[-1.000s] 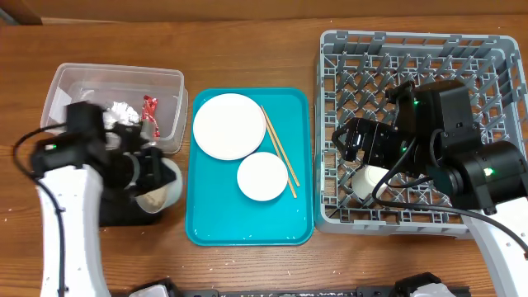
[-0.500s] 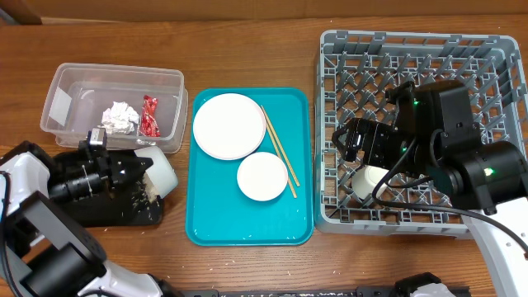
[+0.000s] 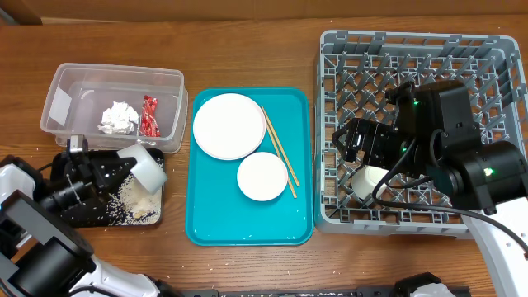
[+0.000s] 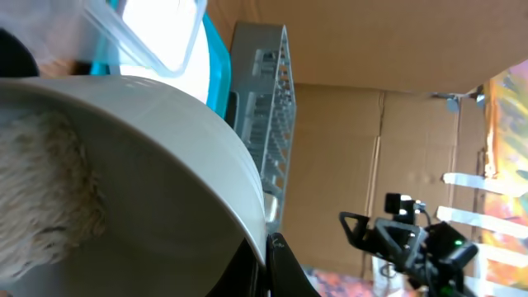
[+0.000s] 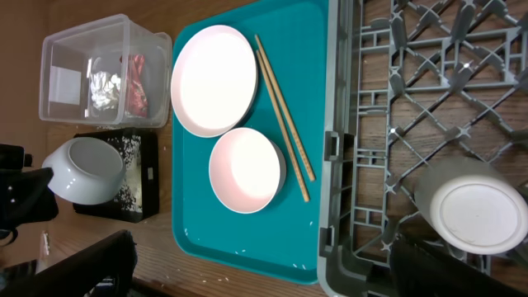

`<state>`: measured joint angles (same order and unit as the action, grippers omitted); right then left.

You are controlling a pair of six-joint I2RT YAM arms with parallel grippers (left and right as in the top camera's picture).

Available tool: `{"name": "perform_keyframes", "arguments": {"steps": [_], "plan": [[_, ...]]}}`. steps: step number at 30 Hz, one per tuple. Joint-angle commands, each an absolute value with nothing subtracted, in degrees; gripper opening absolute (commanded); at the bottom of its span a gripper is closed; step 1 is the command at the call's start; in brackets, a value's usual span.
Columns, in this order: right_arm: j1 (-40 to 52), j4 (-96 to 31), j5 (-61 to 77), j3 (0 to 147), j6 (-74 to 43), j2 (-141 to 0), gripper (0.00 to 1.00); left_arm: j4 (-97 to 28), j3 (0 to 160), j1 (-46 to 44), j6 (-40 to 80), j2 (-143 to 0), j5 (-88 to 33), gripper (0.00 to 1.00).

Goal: Sort waste into correct bins and load items into the dishwasher
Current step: 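Tip the bowl over the black tray to pour out the rice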

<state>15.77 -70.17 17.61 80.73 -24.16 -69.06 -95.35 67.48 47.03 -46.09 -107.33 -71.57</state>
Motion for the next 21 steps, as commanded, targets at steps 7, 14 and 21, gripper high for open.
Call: {"name": "perform_keyframes", "arguments": {"steps": [7,14,21], "plan": [[15.68,-70.46,17.69,81.71,-24.03,-69.01,1.00,-94.56,67.22,47.64,-43.24,-105.78,-72.38,0.04],[15.68,-70.37,17.69,81.71,-24.03,-69.01,1.00,-93.03,67.22,47.99,-52.69,-105.51,-73.78,0.04],[15.68,-70.15,17.72,81.71,-24.03,-69.01,1.00,-91.98,67.11,48.01,-45.63,-105.54,-71.55,0.04]]}}
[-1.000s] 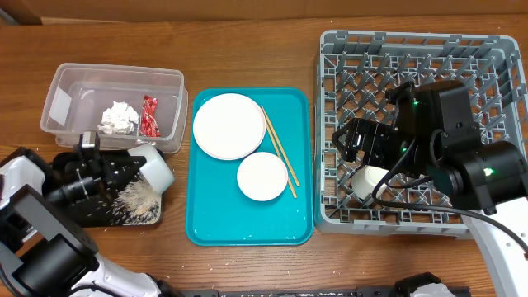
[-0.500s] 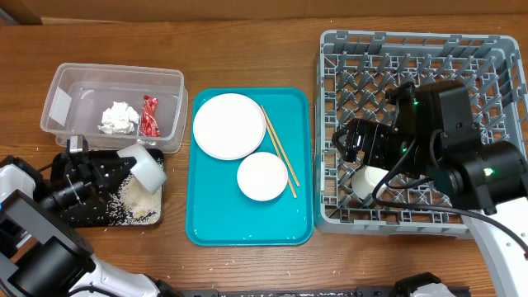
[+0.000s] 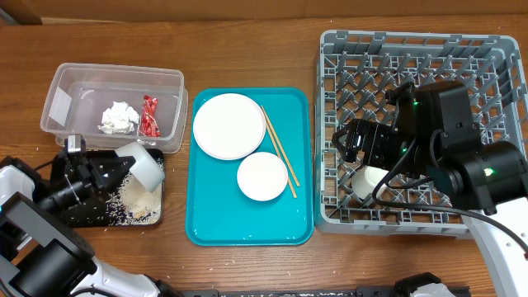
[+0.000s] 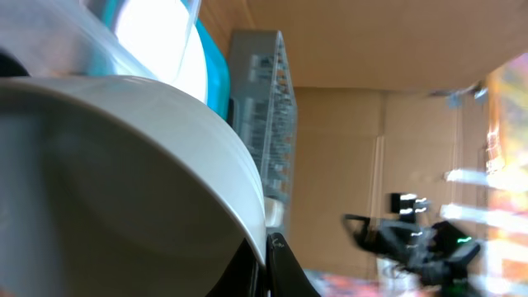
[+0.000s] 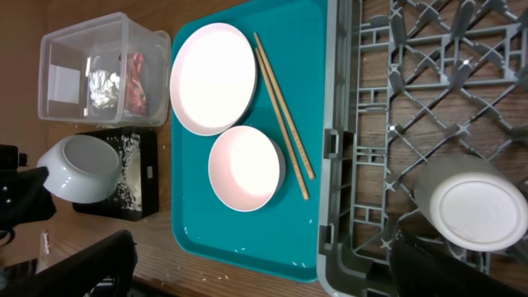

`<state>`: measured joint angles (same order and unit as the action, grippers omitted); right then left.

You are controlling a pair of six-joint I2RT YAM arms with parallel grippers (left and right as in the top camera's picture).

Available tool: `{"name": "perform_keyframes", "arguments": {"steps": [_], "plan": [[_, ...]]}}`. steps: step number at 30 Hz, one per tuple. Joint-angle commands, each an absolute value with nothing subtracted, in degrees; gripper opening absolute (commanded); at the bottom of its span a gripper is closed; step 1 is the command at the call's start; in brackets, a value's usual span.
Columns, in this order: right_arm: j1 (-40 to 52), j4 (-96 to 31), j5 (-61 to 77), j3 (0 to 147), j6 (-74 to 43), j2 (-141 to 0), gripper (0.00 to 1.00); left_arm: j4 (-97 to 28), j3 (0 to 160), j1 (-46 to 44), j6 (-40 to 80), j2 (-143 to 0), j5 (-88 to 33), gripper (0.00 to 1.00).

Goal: Sort waste into correct bins and load items into the dishwasher
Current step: 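Tip the bowl over the black tray to pour out the rice, then set the emptied bowl back down on the teal tray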

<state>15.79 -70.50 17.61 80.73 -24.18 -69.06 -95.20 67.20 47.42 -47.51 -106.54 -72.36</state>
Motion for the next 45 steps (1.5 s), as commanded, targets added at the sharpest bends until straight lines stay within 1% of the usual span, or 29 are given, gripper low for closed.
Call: {"name": "perform_keyframes", "arguments": {"steps": [1,3,6,8,12,15,18,19,21,24,26,29,33,37,41,44,45], "plan": [[15.68,-70.19,17.72,81.71,-24.03,-69.01,1.00,-92.95,67.11,47.99,-41.85,-105.62,-71.00,0.04],[15.68,-70.35,17.72,81.71,-24.03,-69.01,1.00,-92.62,67.16,48.03,-46.96,-105.62,-72.95,0.04],[15.68,-70.19,17.72,81.71,-24.03,-69.01,1.00,-93.51,67.16,47.81,-45.84,-105.62,-72.29,0.04],[15.68,-70.24,17.72,81.71,-24.03,-69.01,1.00,-96.97,67.11,47.75,-48.88,-105.34,-71.77,0.04],[15.68,-70.13,17.69,81.71,-24.01,-69.01,1.00,-96.97,67.00,46.52,-47.44,-101.08,-67.81,0.04],[15.68,-69.69,17.69,81.71,-24.01,-69.01,1.00,-96.49,67.00,42.98,-44.36,-93.54,-64.05,0.04],[15.68,-68.71,17.69,81.71,-24.03,-69.01,1.00,-90.56,67.00,35.38,-30.04,-84.42,-52.99,0.04],[15.68,-68.20,17.69,81.71,-24.03,-69.01,1.00,-86.15,66.74,28.88,-18.98,-79.29,-42.46,0.04],[15.68,-67.90,17.69,81.71,-24.03,-69.01,1.00,-81.08,65.47,19.70,-6.20,-73.73,-30.22,0.04],[15.68,-67.64,17.69,81.71,-24.03,-69.01,1.00,-75.37,62.33,8.38,6.26,-69.12,-20.43,0.04],[15.68,-67.61,17.69,81.71,-24.03,-69.01,1.00,-70.37,59.00,-0.19,14.20,-67.44,-15.66,0.04],[15.68,-67.61,17.69,81.71,-24.01,-69.01,1.00,-62.46,53.87,-11.86,22.55,-67.68,-10.68,0.04],[15.68,-67.61,17.69,81.71,-24.01,-69.01,1.00,-53.91,50.04,-23.53,30.02,-70.46,-3.55,0.04],[15.68,-67.59,17.69,81.71,-24.01,-69.01,1.00,-48.84,50.04,-30.09,32.40,-75.31,3.29,0.06],[15.73,-67.59,17.72,81.71,-23.97,-69.14,1.00,-47.57,50.04,-32.77,33.04,-79.94,3.66,0.16],[16.12,-67.75,17.69,81.71,-22.24,-69.56,1.00,-48.64,50.48,-32.60,33.04,-80.73,3.60,0.29],[16.47,-67.77,17.67,81.71,-21.69,-69.82,1.00,-49.52,51.13,-32.45,33.04,-80.55,3.77,0.31]]}}
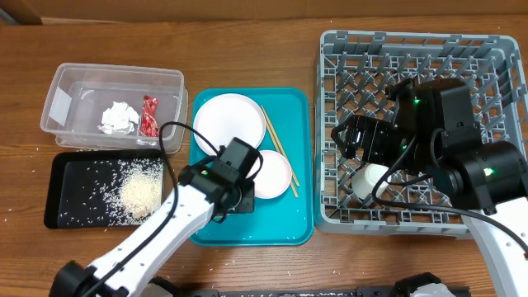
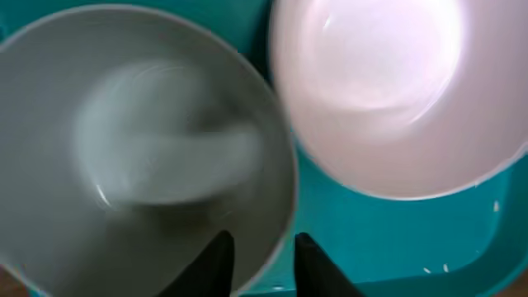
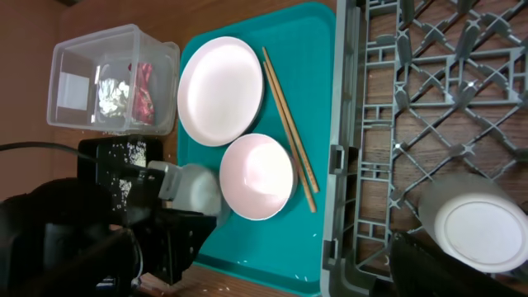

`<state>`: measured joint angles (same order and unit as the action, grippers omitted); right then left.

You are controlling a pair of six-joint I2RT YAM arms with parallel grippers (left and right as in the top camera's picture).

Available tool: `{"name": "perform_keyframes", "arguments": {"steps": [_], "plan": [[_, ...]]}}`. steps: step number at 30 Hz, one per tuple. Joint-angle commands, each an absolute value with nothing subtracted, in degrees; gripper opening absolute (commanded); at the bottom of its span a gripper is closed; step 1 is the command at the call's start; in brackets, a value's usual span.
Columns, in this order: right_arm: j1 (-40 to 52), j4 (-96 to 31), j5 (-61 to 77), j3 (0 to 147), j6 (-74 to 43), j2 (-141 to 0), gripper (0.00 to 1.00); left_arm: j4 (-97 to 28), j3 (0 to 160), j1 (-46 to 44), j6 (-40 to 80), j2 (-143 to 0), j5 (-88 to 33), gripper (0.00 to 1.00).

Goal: Sort waste into correct bins and load items into the dishwasher
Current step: 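Set the emptied bowl back down on the teal tray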

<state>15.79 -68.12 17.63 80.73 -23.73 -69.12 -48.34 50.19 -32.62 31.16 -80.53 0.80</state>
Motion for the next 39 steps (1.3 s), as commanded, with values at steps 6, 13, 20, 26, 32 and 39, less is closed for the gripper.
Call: {"name": "perform_keyframes", "arguments": {"steps": [6,13,20,26,32,39], "plan": [[21.26,-67.57,17.67,81.69,-20.27,-73.17,0.99,-60.27,59.51,-30.48,33.01,-78.70,7.18,0.52],[25.02,-66.06,14.68,81.69,-21.47,-77.08,0.94,-67.00,66.26,-25.58,31.64,-75.92,8.08,0.61],[24.05,-64.75,6.85,81.91,-24.56,-74.83,0.98,-74.50,72.86,-21.98,26.68,-71.26,8.14,0.56],[20.16,-59.59,1.13,81.89,-25.54,-67.55,1.00,-79.88,81.32,-21.87,22.48,-66.17,8.23,0.84],[20.18,-58.70,1.56,81.80,-25.58,-66.24,1.00,-83.59,87.59,-21.87,22.28,-63.88,5.13,1.00],[20.16,-58.65,1.54,81.80,-25.52,-67.99,1.00,-83.99,88.40,-21.87,22.28,-64.20,-3.01,1.00]]}}
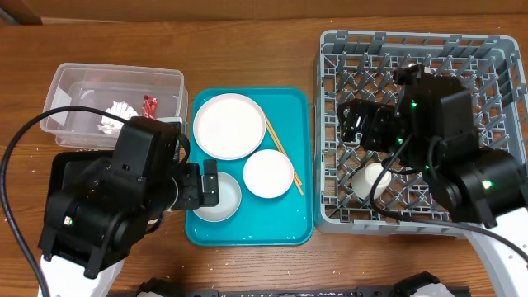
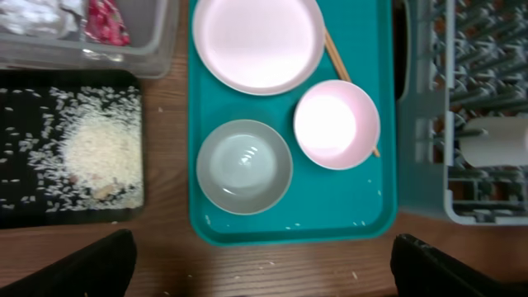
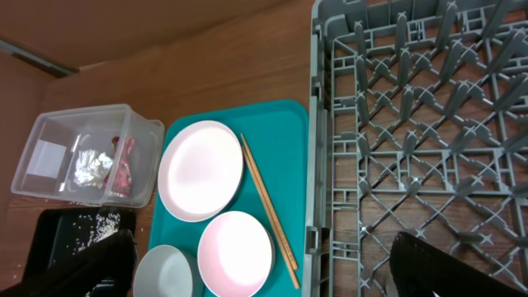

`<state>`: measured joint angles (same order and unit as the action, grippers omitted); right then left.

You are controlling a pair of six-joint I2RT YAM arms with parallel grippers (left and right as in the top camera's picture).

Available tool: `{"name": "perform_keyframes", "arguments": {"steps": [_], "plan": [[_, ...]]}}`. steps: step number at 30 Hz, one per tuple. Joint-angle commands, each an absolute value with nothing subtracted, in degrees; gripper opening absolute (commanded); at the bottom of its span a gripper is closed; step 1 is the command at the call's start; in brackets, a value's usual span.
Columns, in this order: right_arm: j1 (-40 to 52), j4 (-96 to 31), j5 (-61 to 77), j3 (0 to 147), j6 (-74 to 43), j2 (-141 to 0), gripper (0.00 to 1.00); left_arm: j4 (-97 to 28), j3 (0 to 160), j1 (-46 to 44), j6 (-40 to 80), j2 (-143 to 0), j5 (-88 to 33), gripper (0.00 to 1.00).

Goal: Sort waste into correct bins and load items into the dishwasher

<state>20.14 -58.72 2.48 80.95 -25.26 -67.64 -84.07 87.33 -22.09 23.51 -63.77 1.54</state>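
Observation:
On the teal tray (image 1: 247, 235) stand an empty grey bowl (image 1: 221, 199), a small white bowl (image 1: 268, 173), a white plate (image 1: 228, 125) and a pair of chopsticks (image 1: 282, 153). My left gripper (image 2: 260, 252) hangs high over the tray's front edge, open and holding nothing; the grey bowl (image 2: 244, 167) sits free below it. My right gripper (image 3: 260, 257) is open and empty above the left side of the grey dish rack (image 1: 412, 45). A white cup (image 2: 495, 140) stands upside down in the rack.
A black tray (image 2: 25, 190) with a heap of rice (image 2: 92, 157) lies left of the teal tray. Behind it a clear bin (image 1: 70, 82) holds crumpled foil (image 1: 120, 110) and a red wrapper (image 1: 149, 103). My left arm covers much of the black tray from overhead.
My left gripper was low on the teal tray with the grey bowl at its fingers. Now it is open, high above, and the bowl stands alone. My right gripper has moved farther back over the rack.
My left gripper held the grey bowl tipped over the black tray with rice in it. A moment later the tipped bowl was empty and rice lay on the tray. Then the bowl was down on the teal tray beside the small white bowl, and now it is let go.

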Motion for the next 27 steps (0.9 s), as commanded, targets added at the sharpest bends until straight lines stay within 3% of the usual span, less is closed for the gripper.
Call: {"name": "perform_keyframes", "arguments": {"steps": [1,8,11,14,19,27], "plan": [[20.18,-58.65,1.54,81.80,-25.54,-68.25,1.00,-84.01,88.33,-21.87,22.26,-64.42,-2.96,1.00],[20.18,-58.67,1.54,81.80,-25.54,-69.21,1.00,-84.03,88.12,-21.87,22.22,-66.11,-2.83,1.00],[20.16,-58.72,1.54,81.78,-25.54,-69.25,1.00,-80.82,86.78,-21.78,21.12,-63.92,5.67,1.00],[20.16,-58.78,1.54,81.78,-25.54,-69.25,1.00,-66.52,80.38,-20.64,13.26,-58.48,8.69,1.00],[20.16,-58.78,1.54,81.78,-25.54,-69.25,1.00,-41.45,61.95,-13.78,-3.25,-46.50,-4.43,1.00],[20.18,-58.78,1.54,81.78,-25.54,-69.25,1.00,-23.42,36.67,-10.04,-6.61,-27.29,-5.78,1.00]]}}
